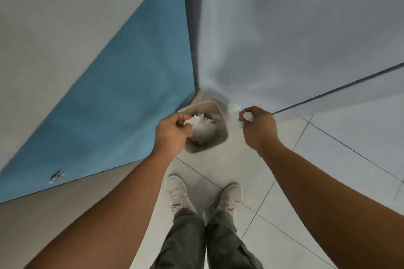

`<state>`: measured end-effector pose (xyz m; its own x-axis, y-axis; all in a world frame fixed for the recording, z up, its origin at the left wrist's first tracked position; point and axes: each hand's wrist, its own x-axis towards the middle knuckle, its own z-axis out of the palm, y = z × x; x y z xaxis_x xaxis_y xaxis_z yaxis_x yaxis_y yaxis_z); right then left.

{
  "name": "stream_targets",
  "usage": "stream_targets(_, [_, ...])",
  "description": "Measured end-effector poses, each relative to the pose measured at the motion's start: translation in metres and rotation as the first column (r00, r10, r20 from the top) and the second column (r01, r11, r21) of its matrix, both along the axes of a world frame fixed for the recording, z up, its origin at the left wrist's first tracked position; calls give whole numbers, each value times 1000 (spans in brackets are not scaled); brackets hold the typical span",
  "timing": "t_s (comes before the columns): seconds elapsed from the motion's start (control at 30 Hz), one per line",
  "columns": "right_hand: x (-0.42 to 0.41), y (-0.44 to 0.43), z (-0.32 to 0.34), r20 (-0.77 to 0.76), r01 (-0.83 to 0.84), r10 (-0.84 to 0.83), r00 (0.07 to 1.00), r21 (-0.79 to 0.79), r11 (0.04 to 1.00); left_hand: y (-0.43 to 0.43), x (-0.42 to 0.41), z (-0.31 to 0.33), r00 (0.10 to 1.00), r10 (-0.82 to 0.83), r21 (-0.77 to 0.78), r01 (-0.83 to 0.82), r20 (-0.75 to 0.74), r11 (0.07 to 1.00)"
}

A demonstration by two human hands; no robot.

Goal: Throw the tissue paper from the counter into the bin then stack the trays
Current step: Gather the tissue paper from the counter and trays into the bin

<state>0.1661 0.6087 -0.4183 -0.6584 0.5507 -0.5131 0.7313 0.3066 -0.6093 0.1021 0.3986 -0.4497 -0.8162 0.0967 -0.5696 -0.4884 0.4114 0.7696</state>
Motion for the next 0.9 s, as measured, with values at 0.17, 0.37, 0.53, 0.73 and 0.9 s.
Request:
stream_targets(0.17, [11, -2, -71, 71, 44, -46, 996, 22, 999, 4, -4, -83, 998, -39, -52, 41, 41, 998])
stream_targets(0.37, [20, 4, -119, 161, -71, 67, 985, 19, 997, 13, 0, -158, 985, -101, -136, 120, 137, 983])
stream_targets(0.53, [15, 5, -138, 208, -108, 95, 974, 55, 993, 12, -1, -168, 955, -237, -220, 274, 180, 936])
stream_targets(0.73, [1, -12, -151, 313, -119, 112, 943, 3, 993, -10, -5, -154, 970, -206, -317, 238, 130, 918])
stream_targets(0.9, [-27, -44, -158, 193, -104, 126, 973, -118, 988, -26, -7, -150, 982, -152, -245, 176, 115, 953])
